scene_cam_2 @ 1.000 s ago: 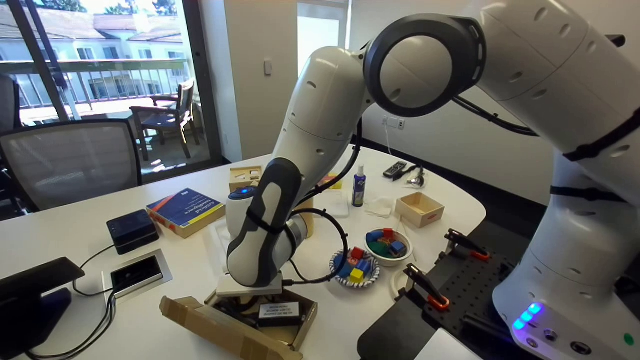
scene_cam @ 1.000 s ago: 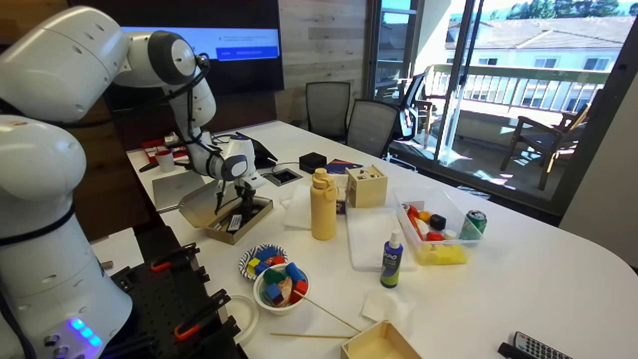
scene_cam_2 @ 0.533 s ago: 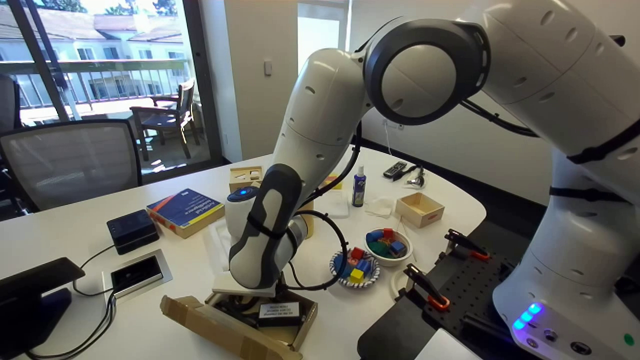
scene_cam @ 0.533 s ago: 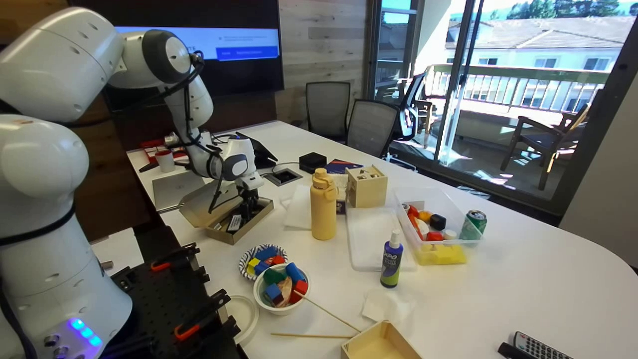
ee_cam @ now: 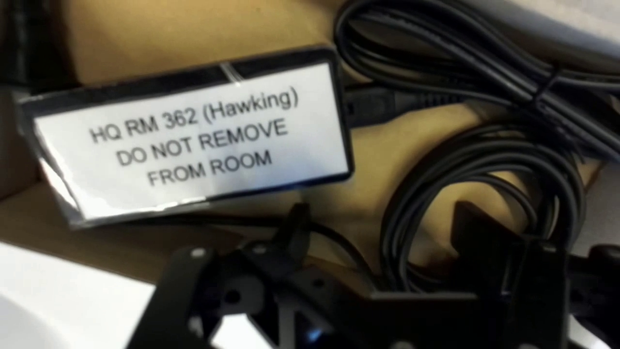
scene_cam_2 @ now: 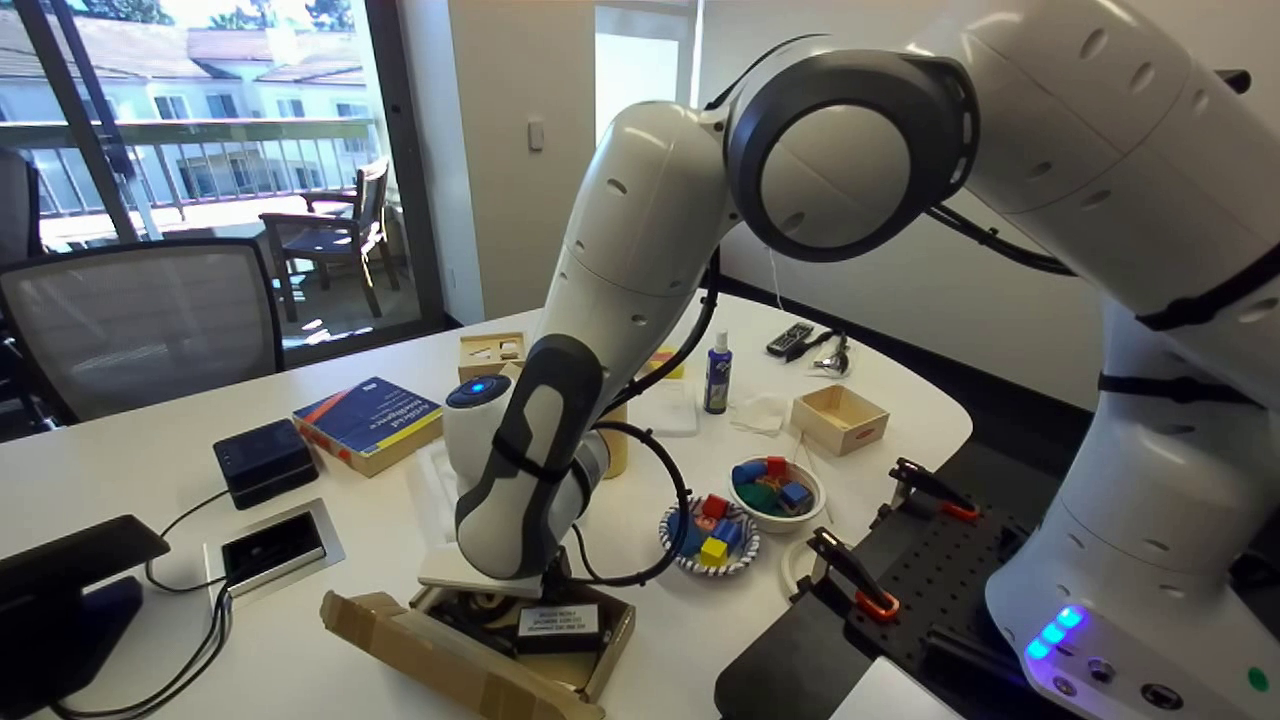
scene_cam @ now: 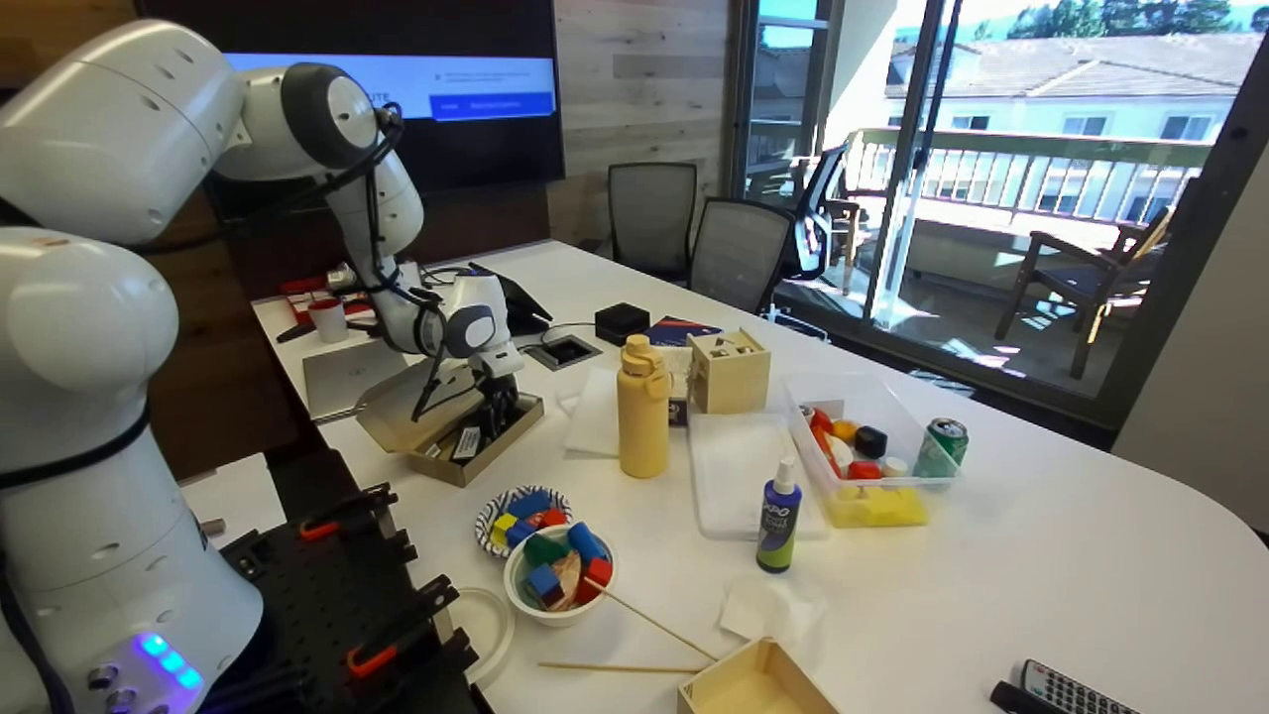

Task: Open the box on the table then remove the contents inside it

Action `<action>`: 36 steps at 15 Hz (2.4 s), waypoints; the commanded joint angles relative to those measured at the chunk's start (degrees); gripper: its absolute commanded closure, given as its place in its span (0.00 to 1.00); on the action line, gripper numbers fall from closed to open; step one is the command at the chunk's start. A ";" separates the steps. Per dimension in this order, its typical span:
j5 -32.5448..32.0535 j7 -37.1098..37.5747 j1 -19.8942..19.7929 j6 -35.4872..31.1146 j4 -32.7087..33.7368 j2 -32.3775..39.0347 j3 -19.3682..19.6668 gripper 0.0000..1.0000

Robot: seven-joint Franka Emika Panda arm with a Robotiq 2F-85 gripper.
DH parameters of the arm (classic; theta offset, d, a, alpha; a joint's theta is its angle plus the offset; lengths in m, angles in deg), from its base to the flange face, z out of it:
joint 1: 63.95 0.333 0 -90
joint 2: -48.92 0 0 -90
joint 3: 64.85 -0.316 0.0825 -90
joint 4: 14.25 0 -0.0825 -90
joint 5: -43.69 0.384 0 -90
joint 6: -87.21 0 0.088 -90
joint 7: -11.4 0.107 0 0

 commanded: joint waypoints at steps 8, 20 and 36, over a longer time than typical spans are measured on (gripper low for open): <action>-2.28 1.56 -1.92 4.24 1.63 1.68 -2.01 1.00; -4.41 -7.47 -7.34 0.63 -2.01 -9.92 -7.95 1.00; -9.39 -15.30 -9.14 -12.86 -11.04 -33.97 -4.96 1.00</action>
